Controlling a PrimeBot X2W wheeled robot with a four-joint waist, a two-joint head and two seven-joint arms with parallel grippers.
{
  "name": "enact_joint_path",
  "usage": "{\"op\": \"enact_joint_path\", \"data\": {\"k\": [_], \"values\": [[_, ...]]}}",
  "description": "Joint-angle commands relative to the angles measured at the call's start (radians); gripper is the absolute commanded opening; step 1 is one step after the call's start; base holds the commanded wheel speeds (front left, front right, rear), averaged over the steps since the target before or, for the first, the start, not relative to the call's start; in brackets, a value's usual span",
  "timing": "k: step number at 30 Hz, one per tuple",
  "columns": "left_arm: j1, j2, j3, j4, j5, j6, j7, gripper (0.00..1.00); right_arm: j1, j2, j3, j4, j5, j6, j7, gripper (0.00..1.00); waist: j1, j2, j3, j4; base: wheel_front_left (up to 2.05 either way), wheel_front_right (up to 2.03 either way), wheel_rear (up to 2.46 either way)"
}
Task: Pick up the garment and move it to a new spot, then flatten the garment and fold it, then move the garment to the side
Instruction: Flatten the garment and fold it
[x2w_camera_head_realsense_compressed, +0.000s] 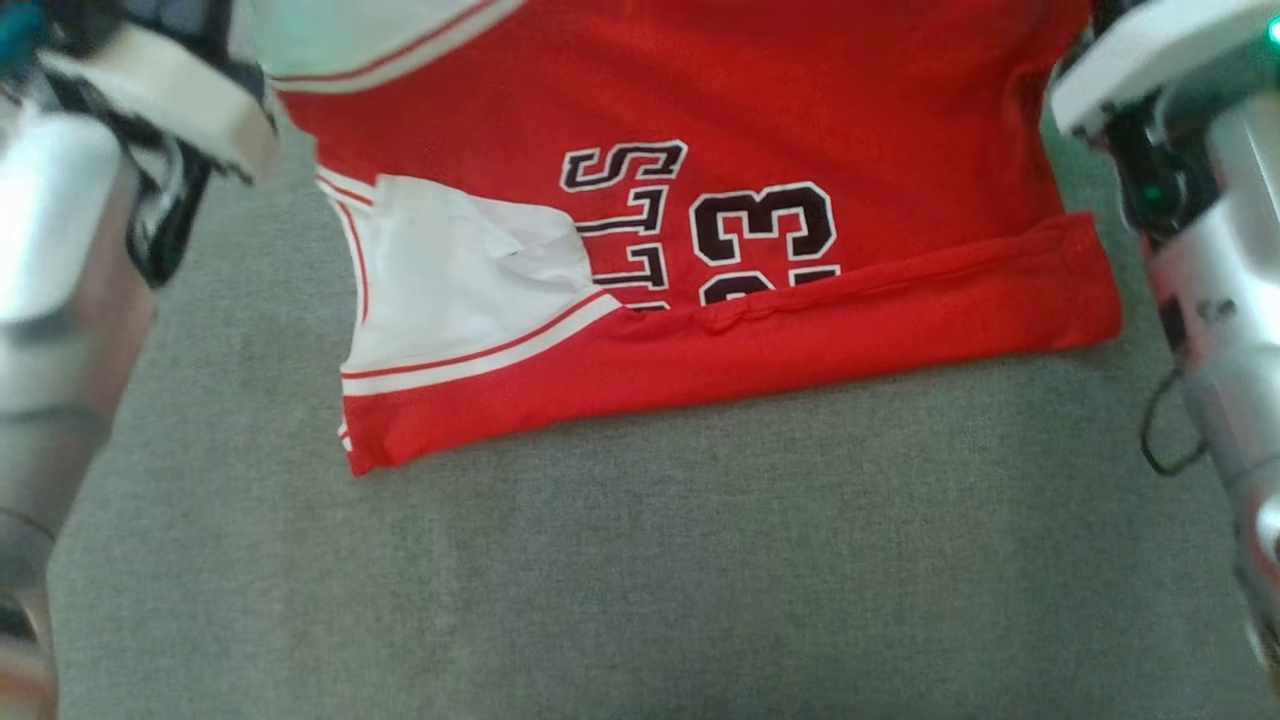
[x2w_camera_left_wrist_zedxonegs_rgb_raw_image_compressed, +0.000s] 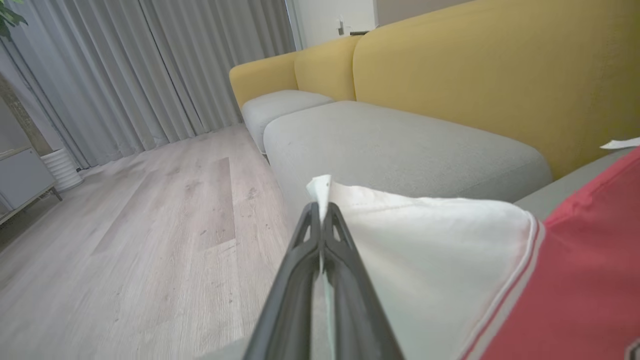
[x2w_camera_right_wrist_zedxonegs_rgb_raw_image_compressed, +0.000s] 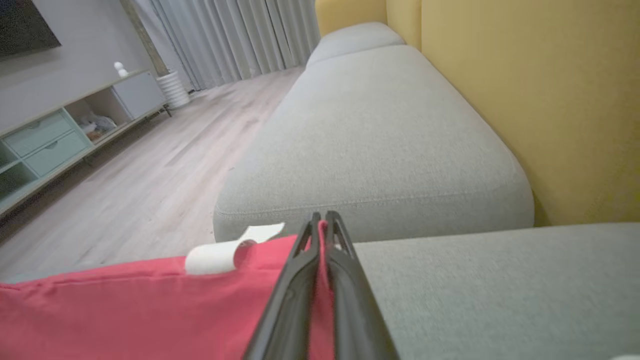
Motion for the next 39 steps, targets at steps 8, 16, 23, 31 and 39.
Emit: {"op": "enact_joint_path", "data": {"k": [8, 16, 23, 31, 39], "values": [[0.151, 0.108, -0.018, -0.136, -0.072, -0.025, 0.044, 0.0, 0.156, -0.131, 0.149, -0.096, 0.176, 0.007, 0.099, 0.0, 0.0, 0.0, -0.089, 0.047, 0.0, 0.0, 0.0], [0.34, 0.225, -0.082, -0.414, -0.162, -0.02, 0.253, 0.0, 0.29, -0.295, 0.306, -0.203, 0.333, 0.007, 0.257, 0.0, 0.0, 0.0, -0.14, 0.07, 0.0, 0.0, 0.0], [0.434, 0.289, -0.111, -0.567, -0.21, 0.014, 0.359, 0.0, 0.316, -0.384, 0.395, -0.271, 0.406, 0.007, 0.372, 0.0, 0.0, 0.0, -0.154, 0.069, 0.0, 0.0, 0.0], [0.49, 0.333, -0.155, -0.667, -0.27, 0.031, 0.501, 0.0, 0.326, -0.457, 0.484, -0.33, 0.452, 0.007, 0.483, 0.0, 0.0, 0.0, -0.17, 0.061, 0.0, 0.0, 0.0], [0.495, 0.338, -0.16, -0.69, -0.274, 0.056, 0.523, 0.0, 0.33, -0.482, 0.521, -0.349, 0.481, 0.007, 0.539, 0.0, 0.0, 0.0, -0.158, 0.054, 0.0, 0.0, 0.0]]}}
